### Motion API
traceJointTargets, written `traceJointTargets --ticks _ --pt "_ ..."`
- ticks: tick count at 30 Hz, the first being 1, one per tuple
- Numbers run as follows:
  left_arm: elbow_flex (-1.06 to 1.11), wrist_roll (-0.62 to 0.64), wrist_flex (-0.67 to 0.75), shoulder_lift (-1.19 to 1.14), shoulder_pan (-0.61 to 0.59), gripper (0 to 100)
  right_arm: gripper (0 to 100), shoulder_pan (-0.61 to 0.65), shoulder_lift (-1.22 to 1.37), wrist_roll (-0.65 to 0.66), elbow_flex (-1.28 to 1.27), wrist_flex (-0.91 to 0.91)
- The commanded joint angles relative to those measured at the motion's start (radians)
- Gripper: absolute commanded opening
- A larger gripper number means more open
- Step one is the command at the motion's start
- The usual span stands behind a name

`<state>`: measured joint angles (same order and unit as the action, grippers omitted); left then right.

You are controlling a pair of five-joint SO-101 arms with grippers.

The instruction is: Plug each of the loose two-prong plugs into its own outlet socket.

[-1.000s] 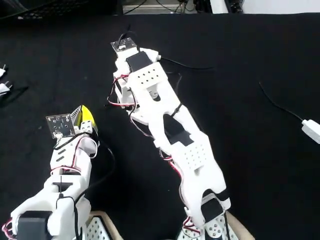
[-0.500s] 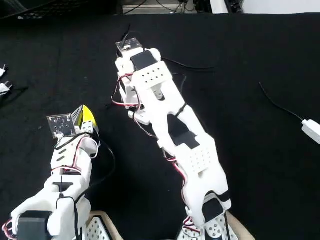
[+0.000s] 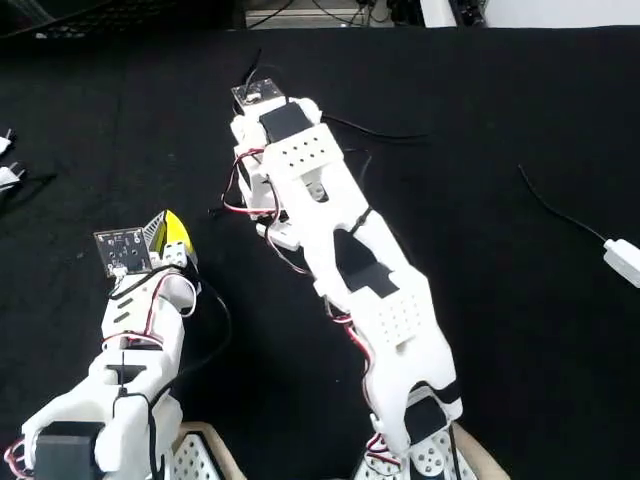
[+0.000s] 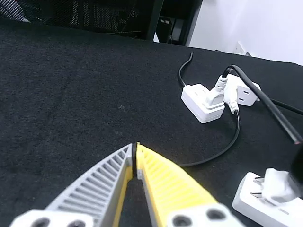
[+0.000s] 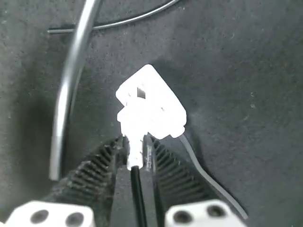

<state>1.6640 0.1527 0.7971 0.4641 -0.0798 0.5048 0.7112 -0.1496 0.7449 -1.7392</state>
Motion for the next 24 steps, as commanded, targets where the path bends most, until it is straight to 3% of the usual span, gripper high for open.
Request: traceJointTargets --ticks 1,13,24 --pt "0.018 -0.005 -0.005 0.003 0.013 3 1.2 -0.011 0.013 -0.011 0.028 -0.018" --pt "0.018 -0.005 -0.005 0.003 0.013 3 1.2 -0.018 0.110 -0.025 0.134 -0.026" --pt "0.018 -0.005 -0.005 0.003 0.013 3 1.2 -0.051 -0.171 0.077 -0.044 -0.028"
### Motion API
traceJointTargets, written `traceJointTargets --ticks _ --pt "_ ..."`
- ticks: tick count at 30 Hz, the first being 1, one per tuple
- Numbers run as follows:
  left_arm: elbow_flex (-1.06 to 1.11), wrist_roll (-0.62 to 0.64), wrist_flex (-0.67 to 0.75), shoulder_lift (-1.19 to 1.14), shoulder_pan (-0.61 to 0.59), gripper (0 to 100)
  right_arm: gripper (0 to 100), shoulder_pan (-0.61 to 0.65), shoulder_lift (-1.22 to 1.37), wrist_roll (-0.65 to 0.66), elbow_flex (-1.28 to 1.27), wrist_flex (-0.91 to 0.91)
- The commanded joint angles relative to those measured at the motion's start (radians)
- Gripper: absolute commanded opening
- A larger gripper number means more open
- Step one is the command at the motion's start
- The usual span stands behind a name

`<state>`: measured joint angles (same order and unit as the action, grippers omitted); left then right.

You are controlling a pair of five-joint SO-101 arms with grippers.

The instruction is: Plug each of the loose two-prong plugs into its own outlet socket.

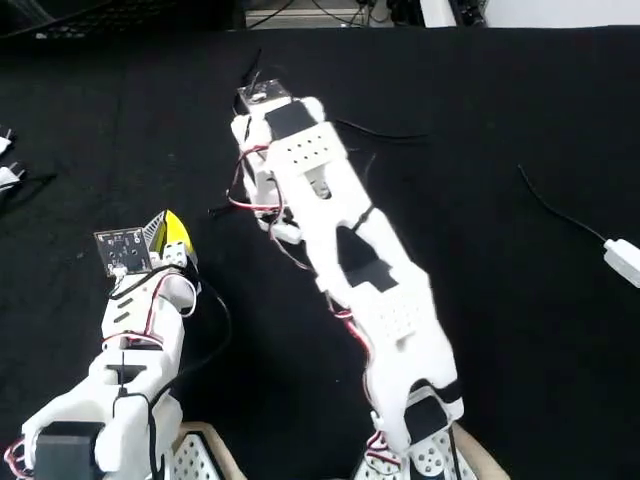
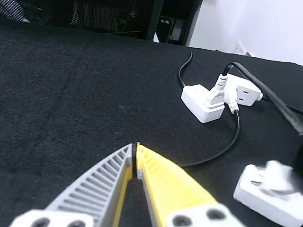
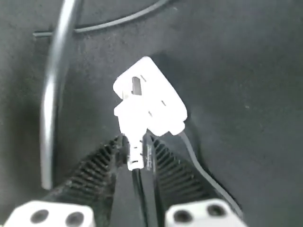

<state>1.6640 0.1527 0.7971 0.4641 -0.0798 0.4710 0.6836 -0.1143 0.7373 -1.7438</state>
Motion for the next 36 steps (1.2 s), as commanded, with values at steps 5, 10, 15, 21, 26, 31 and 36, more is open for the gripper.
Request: traceJointTargets --ticks 5,10,15,21,26,31,36 --pt "0.018 0.000 0.002 0.006 0.016 3 1.2 -0.017 -0.348 0.110 -0.171 -0.023" --pt "0.018 0.002 0.003 0.012 0.065 3 1.2 0.032 -0.518 0.170 -0.320 -0.021" --pt "0.004 0.002 0.069 0.012 0.136 3 1.2 0.124 -0.618 0.259 -0.504 -0.020" --pt "0.002 -0.002 0.161 0.003 0.271 3 1.2 0.184 -0.665 0.353 -0.581 -0.020" --pt "-0.042 0.002 0.158 0.002 0.314 3 1.2 0.195 -0.670 0.361 -0.581 -0.021" --pt "-0.058 0.003 0.157 0.002 0.335 3 1.2 0.195 -0.670 0.356 -0.596 -0.021" --pt "-0.028 0.002 0.094 0.002 0.398 3 1.2 0.192 -0.670 0.350 -0.542 -0.020"
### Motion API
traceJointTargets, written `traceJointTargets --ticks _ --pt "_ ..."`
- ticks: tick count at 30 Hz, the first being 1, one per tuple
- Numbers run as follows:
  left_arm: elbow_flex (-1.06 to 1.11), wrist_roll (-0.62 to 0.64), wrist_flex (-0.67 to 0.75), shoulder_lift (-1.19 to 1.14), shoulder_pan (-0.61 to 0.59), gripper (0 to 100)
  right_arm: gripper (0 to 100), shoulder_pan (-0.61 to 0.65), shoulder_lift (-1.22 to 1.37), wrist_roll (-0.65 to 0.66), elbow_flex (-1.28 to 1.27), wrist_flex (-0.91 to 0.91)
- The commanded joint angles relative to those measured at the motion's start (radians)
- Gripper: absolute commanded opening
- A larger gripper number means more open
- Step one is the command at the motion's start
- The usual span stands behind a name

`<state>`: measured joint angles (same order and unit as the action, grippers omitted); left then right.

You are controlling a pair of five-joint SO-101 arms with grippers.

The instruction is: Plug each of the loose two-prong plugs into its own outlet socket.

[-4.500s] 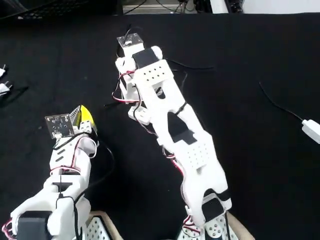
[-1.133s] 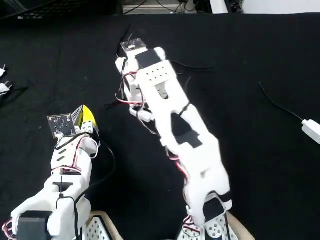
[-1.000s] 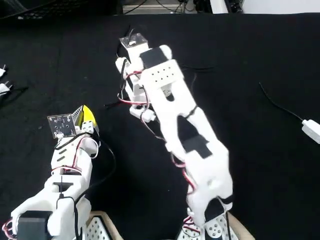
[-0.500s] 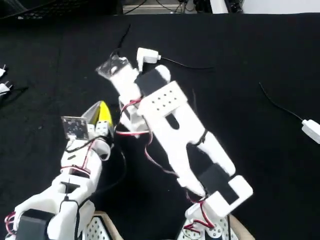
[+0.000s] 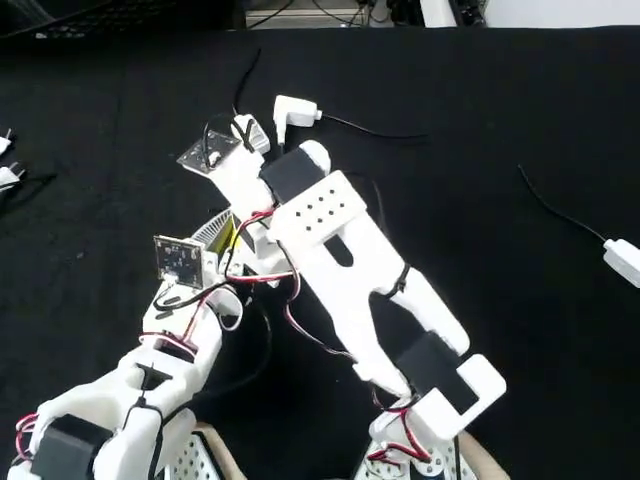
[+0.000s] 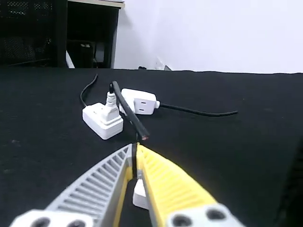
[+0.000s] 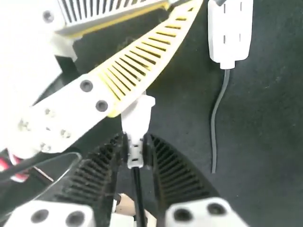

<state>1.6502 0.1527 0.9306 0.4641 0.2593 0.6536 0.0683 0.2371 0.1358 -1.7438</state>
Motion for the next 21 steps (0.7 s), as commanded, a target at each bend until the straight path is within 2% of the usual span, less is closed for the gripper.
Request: traceJointTargets --ticks 1,10,16,19,21 --pt "-0.015 -0.005 -0.058 0.002 0.068 3 1.2 0.008 -0.054 -0.002 0.079 -0.020" --pt "-0.015 -0.005 -0.074 0.002 0.065 3 1.2 0.005 -0.045 -0.052 0.165 -0.021" --pt "-0.013 -0.006 -0.074 0.002 0.054 3 1.2 -0.089 -0.042 -0.063 0.137 -0.021" --pt "0.004 -0.006 -0.074 0.003 -0.015 3 1.8 -0.158 -0.039 -0.017 0.114 -0.020" --pt "0.030 -0.006 -0.068 0.006 -0.087 3 6.1 -0.199 -0.031 0.028 0.073 -0.020"
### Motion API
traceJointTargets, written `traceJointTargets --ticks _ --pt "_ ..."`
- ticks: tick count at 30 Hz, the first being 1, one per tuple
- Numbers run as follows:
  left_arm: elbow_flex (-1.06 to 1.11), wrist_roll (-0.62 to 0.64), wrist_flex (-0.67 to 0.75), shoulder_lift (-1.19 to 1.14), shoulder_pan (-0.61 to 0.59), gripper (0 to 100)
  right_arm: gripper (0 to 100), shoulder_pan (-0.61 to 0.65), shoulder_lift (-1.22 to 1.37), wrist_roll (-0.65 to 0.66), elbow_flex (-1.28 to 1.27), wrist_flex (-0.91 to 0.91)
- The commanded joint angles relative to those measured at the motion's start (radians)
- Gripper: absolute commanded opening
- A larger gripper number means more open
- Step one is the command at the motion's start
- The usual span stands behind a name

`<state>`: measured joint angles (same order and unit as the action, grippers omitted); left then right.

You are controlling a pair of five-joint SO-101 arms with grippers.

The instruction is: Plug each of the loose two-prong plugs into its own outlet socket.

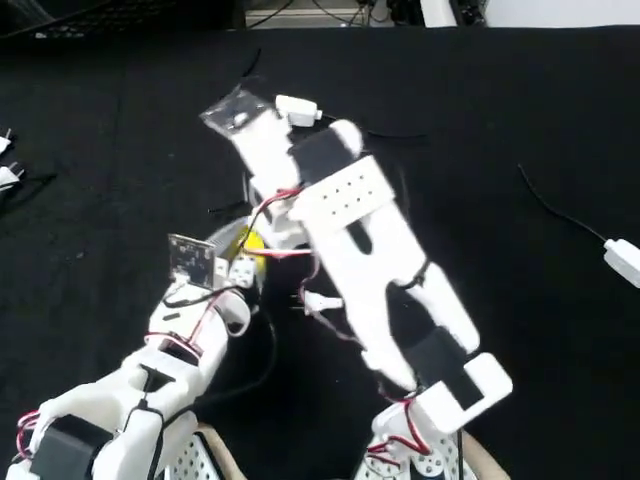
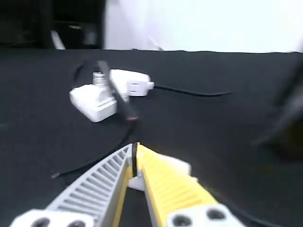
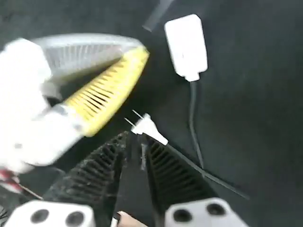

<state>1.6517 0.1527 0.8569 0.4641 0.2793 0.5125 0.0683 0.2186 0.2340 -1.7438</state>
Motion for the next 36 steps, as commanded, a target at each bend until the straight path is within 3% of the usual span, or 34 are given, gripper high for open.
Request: traceJointTargets --ticks 1,10,21,36 --pt "0.030 -0.006 0.006 0.009 -0.142 3 8.8 -0.074 -0.025 0.061 -0.048 -0.018" --pt "0.031 -0.006 0.000 0.003 -0.337 3 16.4 -0.087 0.031 0.362 -0.223 0.012" --pt "0.031 0.002 0.000 0.003 -0.338 3 16.2 0.034 0.030 0.792 -0.575 0.233" --pt "0.031 0.002 -0.002 0.003 -0.338 3 16.2 0.061 0.002 0.801 -0.731 0.514"
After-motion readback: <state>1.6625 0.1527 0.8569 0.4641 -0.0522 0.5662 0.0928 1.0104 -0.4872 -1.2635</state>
